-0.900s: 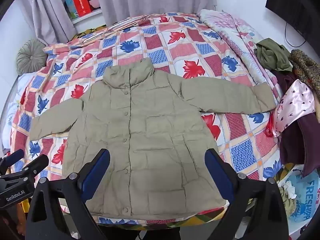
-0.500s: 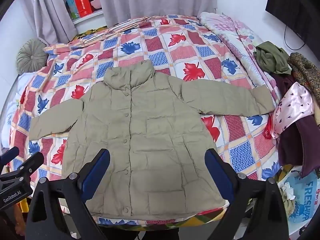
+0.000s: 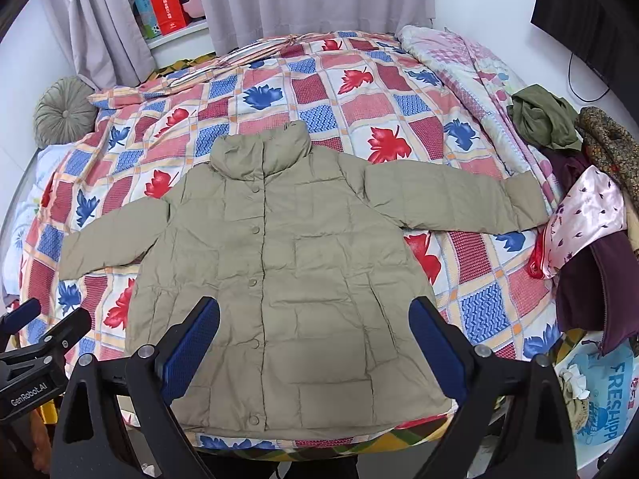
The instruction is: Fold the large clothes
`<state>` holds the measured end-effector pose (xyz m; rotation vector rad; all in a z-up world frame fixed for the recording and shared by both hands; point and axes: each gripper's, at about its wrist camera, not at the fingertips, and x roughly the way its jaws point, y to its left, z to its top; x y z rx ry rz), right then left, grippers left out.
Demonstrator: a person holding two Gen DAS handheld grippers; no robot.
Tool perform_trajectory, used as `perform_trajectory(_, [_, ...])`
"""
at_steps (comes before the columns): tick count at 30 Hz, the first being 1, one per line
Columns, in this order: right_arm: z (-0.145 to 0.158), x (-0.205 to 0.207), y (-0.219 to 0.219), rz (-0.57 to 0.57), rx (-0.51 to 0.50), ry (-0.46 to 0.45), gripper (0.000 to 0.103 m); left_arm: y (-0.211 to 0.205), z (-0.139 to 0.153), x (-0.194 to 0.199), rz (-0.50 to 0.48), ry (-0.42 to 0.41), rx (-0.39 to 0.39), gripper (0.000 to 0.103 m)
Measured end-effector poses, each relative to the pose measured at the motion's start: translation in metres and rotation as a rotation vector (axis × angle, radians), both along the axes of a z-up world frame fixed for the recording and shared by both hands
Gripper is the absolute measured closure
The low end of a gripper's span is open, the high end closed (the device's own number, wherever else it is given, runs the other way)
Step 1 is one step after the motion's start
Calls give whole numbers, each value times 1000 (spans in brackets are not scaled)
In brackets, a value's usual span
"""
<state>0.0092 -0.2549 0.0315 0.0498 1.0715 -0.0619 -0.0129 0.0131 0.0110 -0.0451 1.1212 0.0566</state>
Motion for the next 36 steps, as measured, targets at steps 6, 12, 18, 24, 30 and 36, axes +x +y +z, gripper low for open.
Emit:
perform_trajectory(6, [-1, 1, 1, -1, -2, 0, 6, 1, 2, 1, 1, 4, 4, 0])
perform_trajectory(12, [1, 1, 0, 0, -7, 0, 6, 1, 2, 2, 0, 10, 1, 0])
perform_trajectory(18, [2, 0, 1, 1, -7, -2, 6, 0, 1, 2, 3, 9, 1, 0])
perform_trajectory(24, [1, 1, 1, 2, -7, -3, 6, 1, 1, 1, 1, 9, 2, 0])
perform_trajectory(30, [1, 1, 2, 1, -9, -3, 6, 3, 0, 1, 3, 9, 2, 0])
perform_trajectory(36, [1, 2, 2, 1, -8, -3, 6, 10, -4, 1, 3, 12, 0, 0])
